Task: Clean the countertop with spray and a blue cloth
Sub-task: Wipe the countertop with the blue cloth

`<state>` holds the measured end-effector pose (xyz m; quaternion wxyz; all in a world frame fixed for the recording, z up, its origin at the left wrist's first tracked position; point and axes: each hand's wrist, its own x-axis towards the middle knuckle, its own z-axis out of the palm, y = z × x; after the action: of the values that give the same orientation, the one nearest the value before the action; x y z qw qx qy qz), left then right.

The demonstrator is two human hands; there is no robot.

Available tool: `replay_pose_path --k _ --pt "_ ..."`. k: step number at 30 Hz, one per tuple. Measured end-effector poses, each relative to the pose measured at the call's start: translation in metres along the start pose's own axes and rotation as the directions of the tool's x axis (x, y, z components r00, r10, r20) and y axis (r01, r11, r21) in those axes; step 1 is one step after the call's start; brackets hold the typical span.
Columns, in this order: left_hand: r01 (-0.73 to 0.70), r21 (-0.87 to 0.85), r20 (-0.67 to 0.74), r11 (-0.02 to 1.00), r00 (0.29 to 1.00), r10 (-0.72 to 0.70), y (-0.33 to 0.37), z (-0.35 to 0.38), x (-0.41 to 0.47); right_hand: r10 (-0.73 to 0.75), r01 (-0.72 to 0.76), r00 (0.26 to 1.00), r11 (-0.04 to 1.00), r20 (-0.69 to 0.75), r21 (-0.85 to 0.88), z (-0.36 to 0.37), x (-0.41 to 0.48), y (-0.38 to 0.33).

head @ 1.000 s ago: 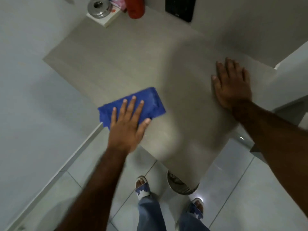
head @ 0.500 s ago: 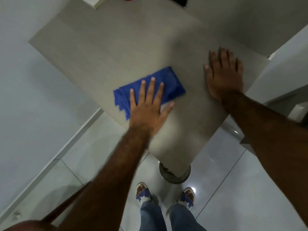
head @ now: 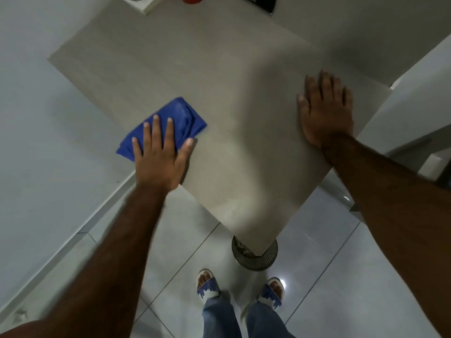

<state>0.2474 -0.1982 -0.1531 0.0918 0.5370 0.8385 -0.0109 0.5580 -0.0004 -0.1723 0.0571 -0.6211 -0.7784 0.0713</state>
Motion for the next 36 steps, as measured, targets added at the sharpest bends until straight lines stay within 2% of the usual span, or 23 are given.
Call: replay_pose_path --k 3,9,15,21,23,25,27,28,29,30,32,33,34,36 --pt "0.072 -0.071 0.022 0.995 0.997 -0.07 0.014 -0.01 0.051 0.004 -0.004 1.0 1.0 -0.008 0.0 0.001 0.0 0.0" --pt "0.015 -0.043 0.047 0.999 0.999 -0.013 0.056 -0.021 0.13 0.017 -0.017 1.0 1.0 -0.01 0.003 0.0 0.002 -0.001" --pt "-0.181 -0.021 0.068 0.983 0.981 0.182 0.115 -0.024 0.199 0.013 -0.013 1.0 1.0 0.0 0.006 -0.003 0.003 -0.001" --pt "-0.383 0.044 0.11 0.923 0.92 0.377 0.18 -0.021 0.226 0.004 -0.004 1.0 1.0 0.006 -0.006 -0.001 0.003 0.001" --pt "-0.449 0.04 0.123 0.893 0.889 0.441 0.194 -0.02 0.219 0.053 -0.047 0.998 0.99 -0.046 0.135 -0.003 0.001 0.003" --pt "-0.506 0.004 0.163 0.862 0.851 0.499 0.206 -0.02 0.207 0.234 -0.159 0.965 0.883 -0.12 0.441 -0.009 -0.002 0.002" --pt "-0.561 -0.027 0.191 0.828 0.81 0.555 0.218 -0.017 0.188 0.463 -0.246 0.872 0.697 -0.16 0.674 -0.019 -0.003 0.0" --pt "-0.593 -0.053 0.209 0.803 0.78 0.59 0.225 -0.015 0.177 0.551 -0.272 0.813 0.642 -0.186 0.717 -0.024 -0.001 -0.001" --pt "-0.625 -0.099 0.235 0.774 0.741 0.629 0.231 -0.013 0.166 0.596 -0.297 0.774 0.64 -0.214 0.709 -0.029 0.0 0.0" --pt "-0.653 -0.159 0.254 0.741 0.698 0.67 0.235 -0.012 0.159 0.593 -0.316 0.767 0.68 -0.244 0.662 -0.034 0.001 -0.001" --pt "-0.674 -0.3 0.185 0.675 0.653 0.734 0.228 -0.019 0.162 0.453 -0.268 0.843 0.823 -0.292 0.501 -0.042 0.005 -0.008" --pt "-0.657 -0.36 0.084 0.663 0.685 0.724 0.215 -0.024 0.171 0.347 -0.204 0.889 0.884 -0.298 0.421 -0.043 0.008 -0.018" --pt "-0.617 -0.395 -0.027 0.68 0.748 0.663 0.196 -0.028 0.182 0.248 -0.138 0.926 0.924 -0.286 0.356 -0.044 0.014 -0.03" --pt "-0.493 -0.353 -0.146 0.795 0.869 0.473 0.145 -0.032 0.209 0.113 -0.054 0.971 0.962 -0.209 0.266 -0.039 0.027 -0.061"
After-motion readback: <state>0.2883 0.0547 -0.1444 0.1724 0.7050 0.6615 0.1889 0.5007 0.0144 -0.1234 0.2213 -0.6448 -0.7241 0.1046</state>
